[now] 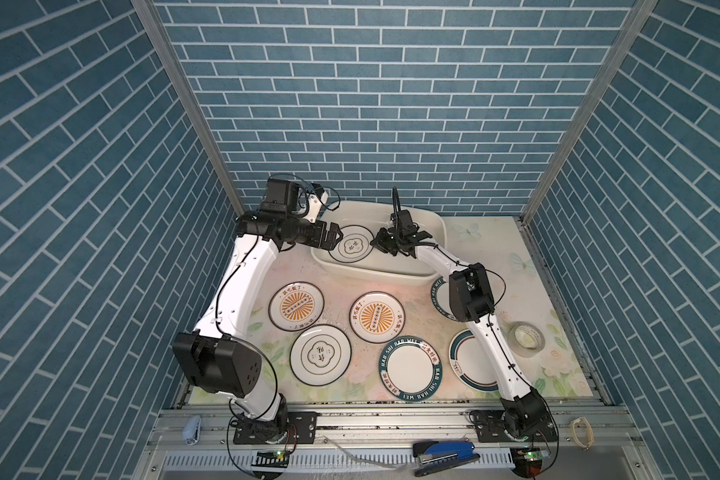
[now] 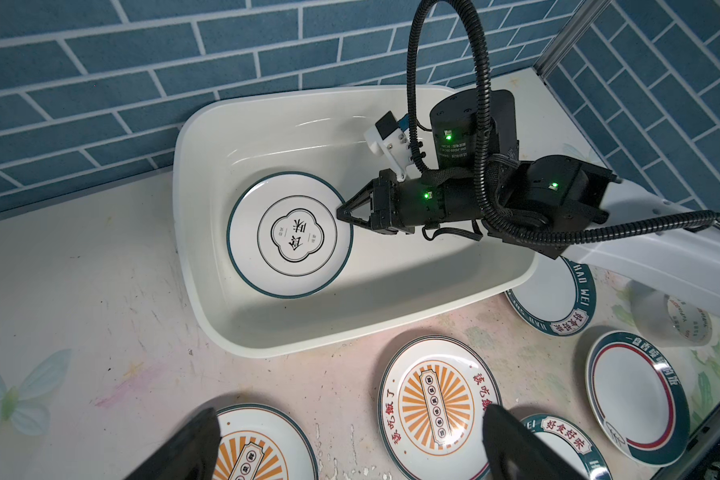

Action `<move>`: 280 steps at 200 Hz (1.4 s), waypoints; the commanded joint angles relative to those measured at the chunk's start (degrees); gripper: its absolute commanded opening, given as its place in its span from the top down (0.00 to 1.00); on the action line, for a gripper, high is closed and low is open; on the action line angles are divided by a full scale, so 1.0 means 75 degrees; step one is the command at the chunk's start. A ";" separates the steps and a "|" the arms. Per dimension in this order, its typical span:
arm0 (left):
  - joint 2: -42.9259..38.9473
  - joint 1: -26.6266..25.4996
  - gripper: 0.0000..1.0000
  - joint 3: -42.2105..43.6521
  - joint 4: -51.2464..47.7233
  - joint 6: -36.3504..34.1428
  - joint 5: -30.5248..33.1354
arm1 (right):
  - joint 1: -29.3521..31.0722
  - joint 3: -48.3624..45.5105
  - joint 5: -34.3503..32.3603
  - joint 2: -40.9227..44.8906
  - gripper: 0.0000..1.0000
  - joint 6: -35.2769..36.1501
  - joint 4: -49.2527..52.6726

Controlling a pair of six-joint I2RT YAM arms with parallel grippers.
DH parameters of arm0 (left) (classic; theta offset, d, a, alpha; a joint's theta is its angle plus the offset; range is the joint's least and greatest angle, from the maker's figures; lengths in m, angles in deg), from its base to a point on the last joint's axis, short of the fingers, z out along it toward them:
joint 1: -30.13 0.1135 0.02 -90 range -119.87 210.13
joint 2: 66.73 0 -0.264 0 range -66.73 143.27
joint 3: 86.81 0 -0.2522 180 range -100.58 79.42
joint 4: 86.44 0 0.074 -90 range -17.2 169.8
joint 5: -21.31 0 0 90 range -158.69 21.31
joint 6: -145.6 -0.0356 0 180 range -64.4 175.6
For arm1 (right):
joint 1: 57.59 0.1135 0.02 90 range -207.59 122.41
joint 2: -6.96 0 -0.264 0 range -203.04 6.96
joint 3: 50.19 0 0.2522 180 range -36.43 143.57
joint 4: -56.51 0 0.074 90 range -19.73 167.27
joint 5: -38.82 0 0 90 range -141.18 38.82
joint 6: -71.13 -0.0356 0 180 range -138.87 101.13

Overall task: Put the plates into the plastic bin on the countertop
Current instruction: 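Lift the plate and carry it over the white bin with the right gripper, then lower the plate into the bin and open the right gripper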

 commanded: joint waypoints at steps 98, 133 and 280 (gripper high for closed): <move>-0.0140 0.0033 0.00 0.0110 0.0079 0.0035 -0.0171 | 0.0107 0.0527 0.0326 -0.0379 0.99 -0.0474 -0.0166; -0.0121 0.0033 0.01 0.0109 0.0079 0.0042 -0.0165 | 0.0103 0.0537 0.0326 -0.0386 0.91 -0.0476 -0.0136; -0.0131 0.0039 0.00 -0.0084 -0.0060 0.0009 -0.0107 | -0.0105 0.0529 -0.0393 0.0502 0.55 0.0613 0.1368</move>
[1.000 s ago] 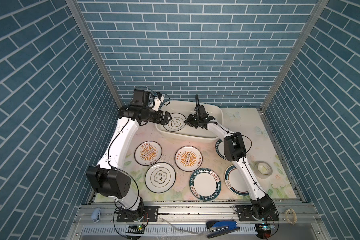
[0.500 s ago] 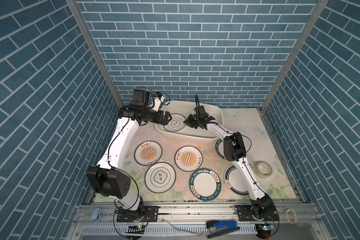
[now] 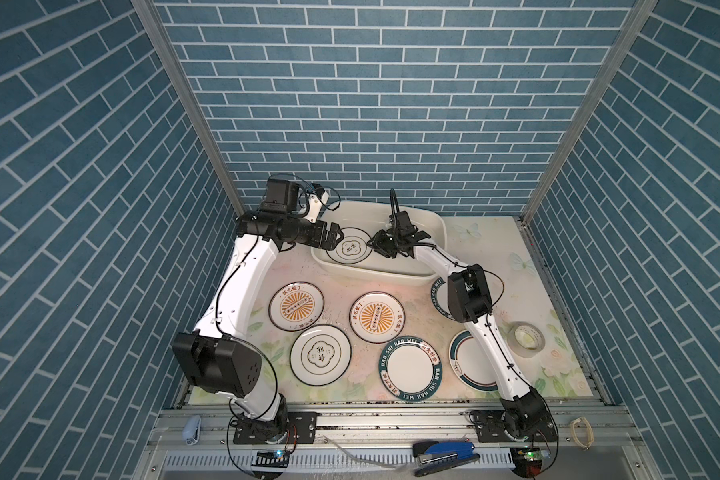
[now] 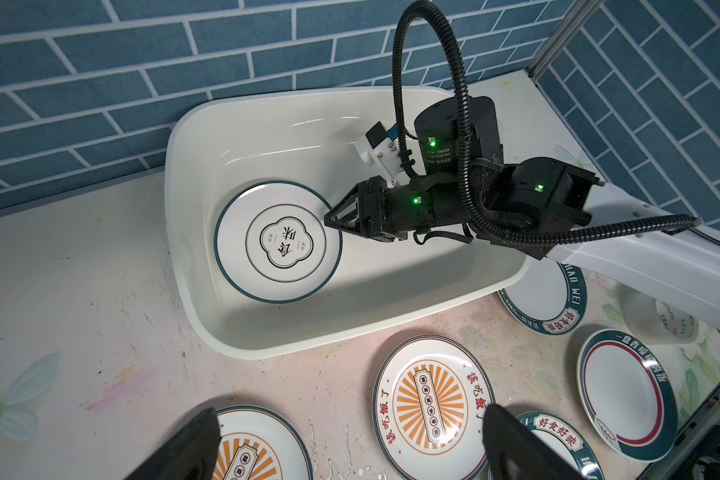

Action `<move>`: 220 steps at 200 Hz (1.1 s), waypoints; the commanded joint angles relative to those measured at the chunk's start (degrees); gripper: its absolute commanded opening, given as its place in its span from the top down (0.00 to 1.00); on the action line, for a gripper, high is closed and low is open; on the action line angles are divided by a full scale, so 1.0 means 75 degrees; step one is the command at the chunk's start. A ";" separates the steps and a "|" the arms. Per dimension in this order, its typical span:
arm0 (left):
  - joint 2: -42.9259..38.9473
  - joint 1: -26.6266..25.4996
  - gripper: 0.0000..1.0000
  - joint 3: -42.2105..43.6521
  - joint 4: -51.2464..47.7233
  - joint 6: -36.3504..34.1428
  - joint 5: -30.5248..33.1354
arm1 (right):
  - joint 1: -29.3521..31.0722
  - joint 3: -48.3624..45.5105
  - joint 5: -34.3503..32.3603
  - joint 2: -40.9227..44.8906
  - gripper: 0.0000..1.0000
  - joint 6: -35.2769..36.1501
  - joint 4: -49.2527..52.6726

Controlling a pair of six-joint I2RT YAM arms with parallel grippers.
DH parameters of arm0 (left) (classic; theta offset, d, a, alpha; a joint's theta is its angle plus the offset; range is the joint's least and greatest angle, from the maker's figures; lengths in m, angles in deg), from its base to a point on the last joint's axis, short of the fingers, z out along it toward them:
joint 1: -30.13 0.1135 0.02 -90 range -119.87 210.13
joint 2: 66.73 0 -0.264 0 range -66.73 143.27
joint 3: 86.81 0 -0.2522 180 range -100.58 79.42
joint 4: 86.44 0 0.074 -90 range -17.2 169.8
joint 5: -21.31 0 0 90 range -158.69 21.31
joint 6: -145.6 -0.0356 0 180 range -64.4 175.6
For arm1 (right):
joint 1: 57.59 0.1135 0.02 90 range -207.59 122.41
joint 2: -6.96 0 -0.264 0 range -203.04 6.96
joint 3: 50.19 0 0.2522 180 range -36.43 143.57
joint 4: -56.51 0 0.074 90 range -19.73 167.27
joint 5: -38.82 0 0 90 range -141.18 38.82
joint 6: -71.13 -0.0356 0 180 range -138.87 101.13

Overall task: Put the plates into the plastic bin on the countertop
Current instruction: 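Lower the plate into the bin and open the right gripper, then withdraw the right gripper from the bin toward the teal-rimmed plates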

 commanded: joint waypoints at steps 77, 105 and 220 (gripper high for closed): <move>-0.0210 0.0033 0.00 -0.0200 -0.0218 -0.0481 0.0249 | -0.0360 -0.0778 -0.0237 0.3235 0.54 0.2468 0.2138; -0.0151 0.0033 0.01 -0.0451 -0.0465 -0.0796 0.0067 | -0.0507 -0.3117 -0.0273 0.5428 0.55 0.2905 0.1668; -0.0397 0.0007 0.00 -0.0119 -0.0805 -0.1280 -0.1358 | -0.3191 -1.0371 -0.0407 1.0358 0.64 0.1797 -0.0073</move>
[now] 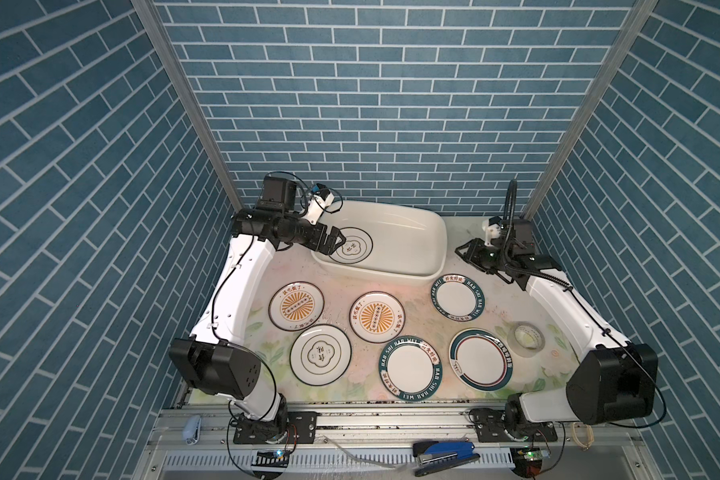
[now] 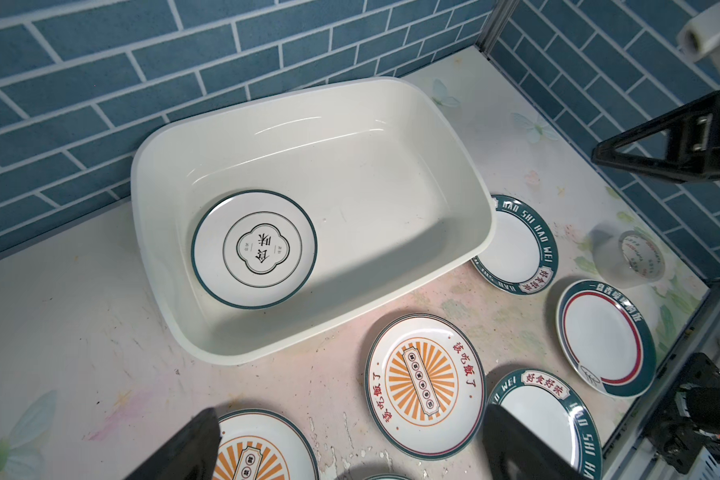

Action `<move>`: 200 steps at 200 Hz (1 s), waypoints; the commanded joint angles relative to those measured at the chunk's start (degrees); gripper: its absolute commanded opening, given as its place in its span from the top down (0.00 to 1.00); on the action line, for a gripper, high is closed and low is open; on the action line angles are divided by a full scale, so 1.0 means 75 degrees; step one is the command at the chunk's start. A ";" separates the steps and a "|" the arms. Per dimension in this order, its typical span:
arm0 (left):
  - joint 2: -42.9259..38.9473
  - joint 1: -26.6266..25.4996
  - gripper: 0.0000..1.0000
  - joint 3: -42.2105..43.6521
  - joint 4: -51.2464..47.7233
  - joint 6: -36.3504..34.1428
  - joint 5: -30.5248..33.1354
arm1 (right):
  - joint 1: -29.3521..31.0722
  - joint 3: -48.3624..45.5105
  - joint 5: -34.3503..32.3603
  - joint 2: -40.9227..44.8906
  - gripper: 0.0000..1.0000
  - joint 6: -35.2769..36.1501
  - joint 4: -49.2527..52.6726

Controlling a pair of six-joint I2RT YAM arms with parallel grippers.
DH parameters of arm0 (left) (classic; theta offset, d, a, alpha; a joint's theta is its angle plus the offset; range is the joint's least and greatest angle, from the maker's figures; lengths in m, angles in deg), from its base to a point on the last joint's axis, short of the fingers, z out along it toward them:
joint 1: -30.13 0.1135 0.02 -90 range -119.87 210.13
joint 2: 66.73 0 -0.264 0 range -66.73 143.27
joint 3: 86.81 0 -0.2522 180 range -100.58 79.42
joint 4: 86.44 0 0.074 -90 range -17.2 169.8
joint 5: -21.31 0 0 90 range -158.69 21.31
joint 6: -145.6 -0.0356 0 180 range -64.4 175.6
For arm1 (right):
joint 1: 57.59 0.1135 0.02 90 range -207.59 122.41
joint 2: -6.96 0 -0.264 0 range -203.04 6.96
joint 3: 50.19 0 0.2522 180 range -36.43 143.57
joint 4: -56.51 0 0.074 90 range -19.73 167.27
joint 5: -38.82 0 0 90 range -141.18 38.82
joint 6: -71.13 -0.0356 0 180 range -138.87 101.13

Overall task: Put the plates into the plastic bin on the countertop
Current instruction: 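Withdraw the right gripper from the bin toward the teal-rimmed plates, then lower the right gripper onto the rim of the teal HAO SHI HAO WEI plate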

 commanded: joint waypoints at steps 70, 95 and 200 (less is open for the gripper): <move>-0.0187 -0.0185 0.00 0.0634 -0.0041 -0.0143 -0.1112 | -0.1421 -0.2669 -0.1173 0.0604 0.63 -0.1135 -0.0691; -0.0105 -0.0258 0.00 0.0672 -0.0044 -0.0123 -0.1137 | -0.1715 -0.3235 -0.1040 0.0771 0.63 -0.1225 -0.0957; -0.0059 -0.0328 0.00 0.0689 -0.0010 -0.0105 -0.1159 | -0.2406 -0.4701 0.0336 0.0381 0.63 -0.1501 -0.3049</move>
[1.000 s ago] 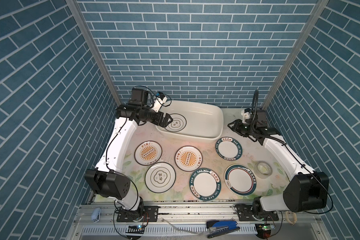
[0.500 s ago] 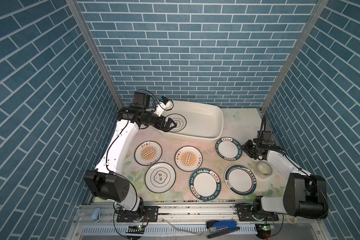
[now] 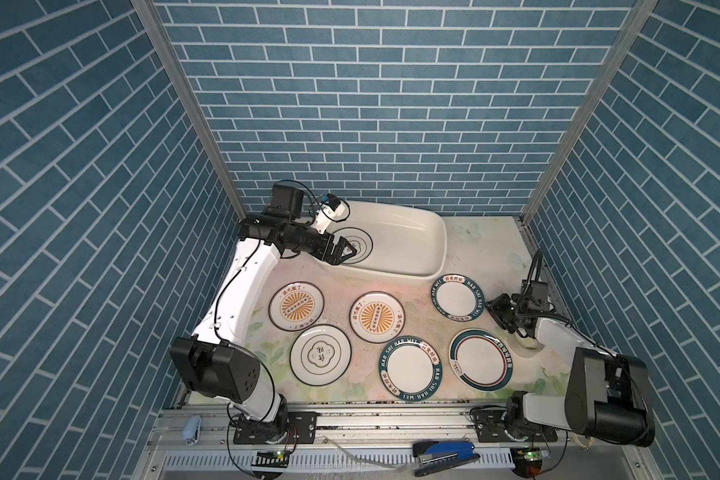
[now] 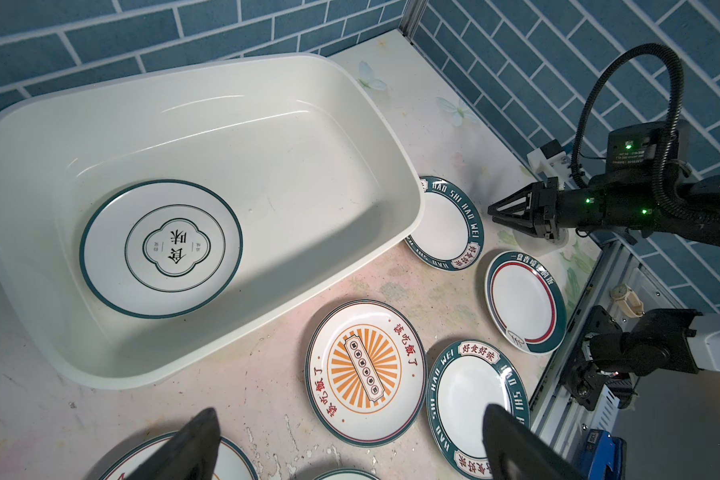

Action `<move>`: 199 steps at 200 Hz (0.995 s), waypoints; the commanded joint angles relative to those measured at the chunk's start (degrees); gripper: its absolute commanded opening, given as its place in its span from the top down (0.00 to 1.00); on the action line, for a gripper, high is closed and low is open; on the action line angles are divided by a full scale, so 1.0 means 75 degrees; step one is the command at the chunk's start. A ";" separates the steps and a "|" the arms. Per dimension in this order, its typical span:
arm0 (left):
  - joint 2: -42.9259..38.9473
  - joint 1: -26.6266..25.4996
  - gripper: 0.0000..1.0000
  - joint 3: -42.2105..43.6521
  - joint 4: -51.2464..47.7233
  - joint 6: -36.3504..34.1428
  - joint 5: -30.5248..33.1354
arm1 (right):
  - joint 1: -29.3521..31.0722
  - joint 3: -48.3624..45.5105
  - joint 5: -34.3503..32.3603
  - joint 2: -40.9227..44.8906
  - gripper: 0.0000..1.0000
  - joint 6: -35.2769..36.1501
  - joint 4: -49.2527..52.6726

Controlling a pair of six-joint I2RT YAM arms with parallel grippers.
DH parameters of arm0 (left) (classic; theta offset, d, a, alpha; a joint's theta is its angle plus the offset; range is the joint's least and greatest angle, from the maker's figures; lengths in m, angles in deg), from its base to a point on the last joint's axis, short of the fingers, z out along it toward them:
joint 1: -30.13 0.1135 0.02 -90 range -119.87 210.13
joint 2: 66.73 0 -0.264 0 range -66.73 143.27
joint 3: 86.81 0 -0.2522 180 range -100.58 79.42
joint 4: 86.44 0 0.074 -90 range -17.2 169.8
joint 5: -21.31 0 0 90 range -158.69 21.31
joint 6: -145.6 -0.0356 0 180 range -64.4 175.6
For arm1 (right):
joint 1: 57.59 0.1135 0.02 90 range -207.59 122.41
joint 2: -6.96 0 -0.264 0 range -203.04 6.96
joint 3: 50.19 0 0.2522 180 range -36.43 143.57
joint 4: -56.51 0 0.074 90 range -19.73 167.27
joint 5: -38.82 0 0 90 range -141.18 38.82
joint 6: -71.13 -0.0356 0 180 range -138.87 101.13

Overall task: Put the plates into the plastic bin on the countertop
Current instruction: 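Lower the right gripper onto the rim of the teal HAO SHI HAO WEI plate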

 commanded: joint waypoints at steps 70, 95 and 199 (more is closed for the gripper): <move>-0.0014 -0.0094 0.00 0.0109 0.0028 -0.0031 -0.0072 | -0.0316 -0.0473 0.1480 -0.1072 0.66 -0.0254 -0.2117; -0.0007 -0.0100 0.01 0.0144 0.0063 -0.0020 -0.0073 | -0.0365 -0.0469 0.1500 -0.1321 0.67 -0.0243 -0.2258; 0.0020 -0.0135 0.00 0.0168 0.0123 0.0047 -0.0118 | -0.0548 -0.0575 0.1293 -0.1879 0.79 -0.0143 -0.2551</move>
